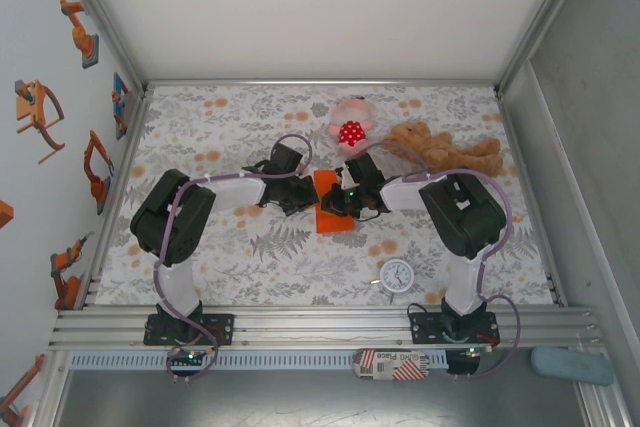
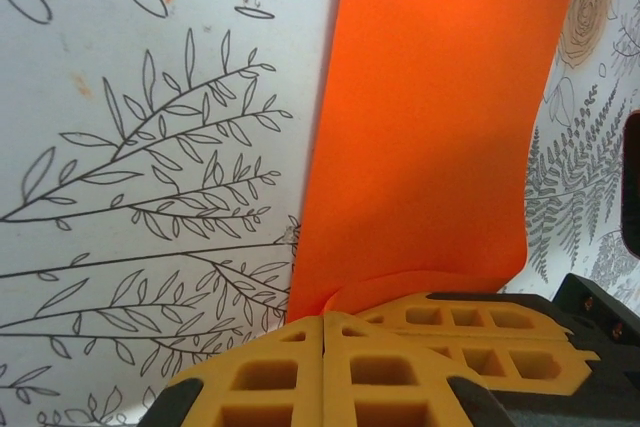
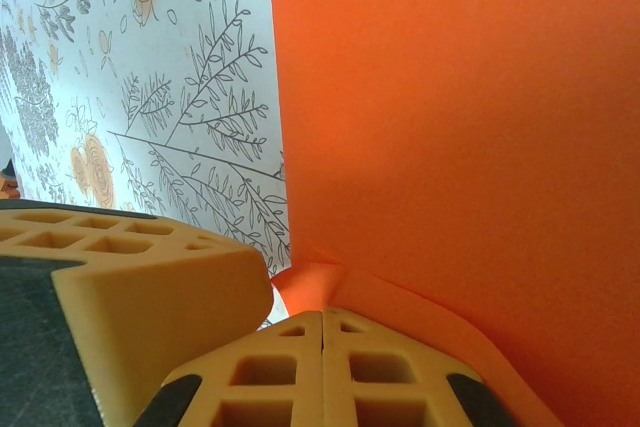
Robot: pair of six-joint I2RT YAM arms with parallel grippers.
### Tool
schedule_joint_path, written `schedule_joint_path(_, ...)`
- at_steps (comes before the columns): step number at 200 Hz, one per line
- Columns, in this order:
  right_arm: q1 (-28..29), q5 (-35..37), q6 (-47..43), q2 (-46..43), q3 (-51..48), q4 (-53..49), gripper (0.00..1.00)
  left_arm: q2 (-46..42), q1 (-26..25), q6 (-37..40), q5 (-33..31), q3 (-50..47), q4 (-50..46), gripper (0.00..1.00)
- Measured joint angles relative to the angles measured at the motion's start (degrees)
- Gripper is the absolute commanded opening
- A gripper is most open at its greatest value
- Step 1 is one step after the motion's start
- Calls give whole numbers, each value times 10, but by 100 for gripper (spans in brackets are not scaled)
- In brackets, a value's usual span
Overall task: Fold a paper plane with a square sheet of paper (pick it up from the middle)
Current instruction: Fold the triangle a second time at the center of the table.
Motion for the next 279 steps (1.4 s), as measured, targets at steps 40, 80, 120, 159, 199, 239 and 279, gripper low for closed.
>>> schedule_joint_path(40, 0, 0, 0, 0, 0, 0, 0, 11, 0, 0, -8, 3, -7, 0)
schedule_joint_path(80, 0, 0, 0, 0, 0, 0, 0, 15, 0, 2, -10, 9, -14, 0)
schedule_joint_path(120, 0, 0, 0, 0, 0, 0, 0, 13, 0, 7, -11, 9, -14, 0)
schedule_joint_path(159, 0, 0, 0, 0, 0, 0, 0, -2, -1, 7, -10, 7, -2, 0)
schedule_joint_path(199, 0, 0, 0, 0, 0, 0, 0, -1, -1, 6, -8, 5, 3, 0)
schedule_joint_path(239, 0, 0, 0, 0, 0, 0, 0, 6, -1, 6, -11, 4, 3, 0)
schedule_joint_path(279, 0, 0, 0, 0, 0, 0, 0, 14, -1, 7, -15, 4, 1, 0)
